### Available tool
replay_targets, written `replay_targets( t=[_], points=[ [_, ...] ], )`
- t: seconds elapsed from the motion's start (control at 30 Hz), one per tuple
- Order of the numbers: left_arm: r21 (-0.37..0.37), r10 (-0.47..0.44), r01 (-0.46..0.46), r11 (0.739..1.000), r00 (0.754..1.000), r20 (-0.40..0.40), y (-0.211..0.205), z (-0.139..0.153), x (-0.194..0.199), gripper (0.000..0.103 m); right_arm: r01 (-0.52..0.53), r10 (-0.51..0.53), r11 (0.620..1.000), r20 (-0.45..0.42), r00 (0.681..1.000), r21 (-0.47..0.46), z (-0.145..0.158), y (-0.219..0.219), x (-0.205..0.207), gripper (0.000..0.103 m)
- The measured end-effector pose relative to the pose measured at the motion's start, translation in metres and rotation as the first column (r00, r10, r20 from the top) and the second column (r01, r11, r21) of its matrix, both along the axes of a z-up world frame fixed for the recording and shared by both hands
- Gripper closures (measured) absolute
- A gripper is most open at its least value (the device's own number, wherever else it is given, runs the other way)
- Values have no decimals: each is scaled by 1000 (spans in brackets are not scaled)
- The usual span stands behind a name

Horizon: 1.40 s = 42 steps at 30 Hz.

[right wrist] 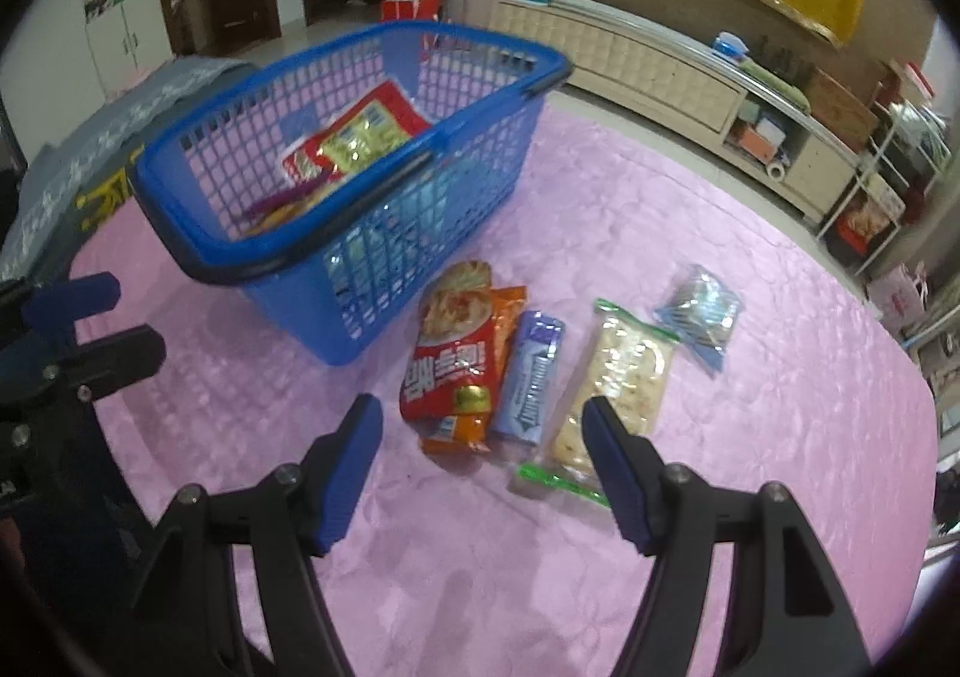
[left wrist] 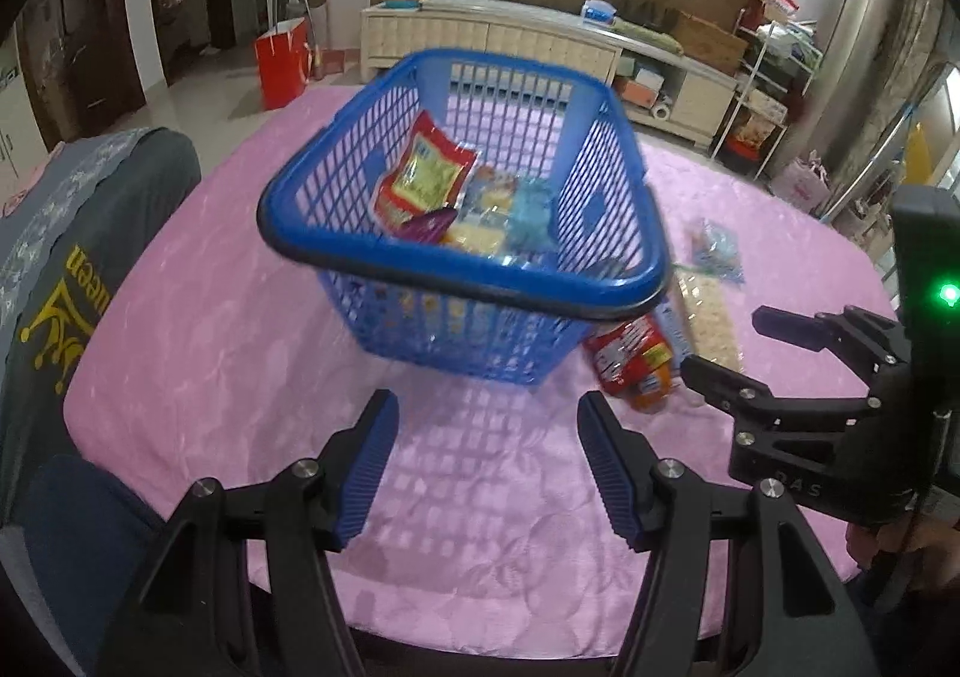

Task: Organize snacks
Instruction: 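Move the right gripper to the red snack tube and grasp it, then grasp the orange snack bar with the left gripper while the right holds the red tube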

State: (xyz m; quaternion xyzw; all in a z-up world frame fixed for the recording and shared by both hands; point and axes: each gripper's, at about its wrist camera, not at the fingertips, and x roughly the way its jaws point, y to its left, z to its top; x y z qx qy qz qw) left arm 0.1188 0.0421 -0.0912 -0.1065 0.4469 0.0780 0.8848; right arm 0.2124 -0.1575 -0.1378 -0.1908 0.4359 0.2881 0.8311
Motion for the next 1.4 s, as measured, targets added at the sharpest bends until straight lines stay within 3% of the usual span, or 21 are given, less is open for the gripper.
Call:
replay_targets(
  t=[0.2, 0.43, 0.53, 0.63, 0.7, 0.77, 1.17, 1.4],
  points=[
    [13, 8, -8, 1000, 1000, -11, 2, -17, 4, 43, -35, 34, 998, -26, 999, -43, -29, 27, 7, 30],
    [-13, 17, -18, 1000, 999, -39, 10, -30, 10, 43, -61, 63, 990, 14, 998, -124, -50, 45, 18, 32],
    [-19, 21, -22, 1000, 999, -46, 13, -33, 11, 43, -58, 60, 989, 11, 998, -133, -54, 45, 21, 54],
    [-19, 23, -24, 1000, 999, -47, 16, -34, 9, 43, -49, 49, 994, -3, 999, -100, -57, 45, 21, 58],
    [-21, 25, -26, 999, 999, -45, 17, -33, 9, 43, -41, 40, 996, -21, 999, -75, -54, 41, 20, 77],
    [-25, 28, -29, 999, 999, -42, 17, -31, 7, 43, -41, 40, 996, -18, 999, -77, -51, 39, 17, 81],
    [-27, -22, 21, 999, 1000, -18, -2, -19, -2, 43, -5, 5, 1000, -37, 999, 21, -14, -5, -8, 83],
    [-16, -84, 84, 996, 996, -21, -28, -15, 2, 43, 49, -49, 998, 1, 999, 43, -2, -35, -12, 83]
  ],
)
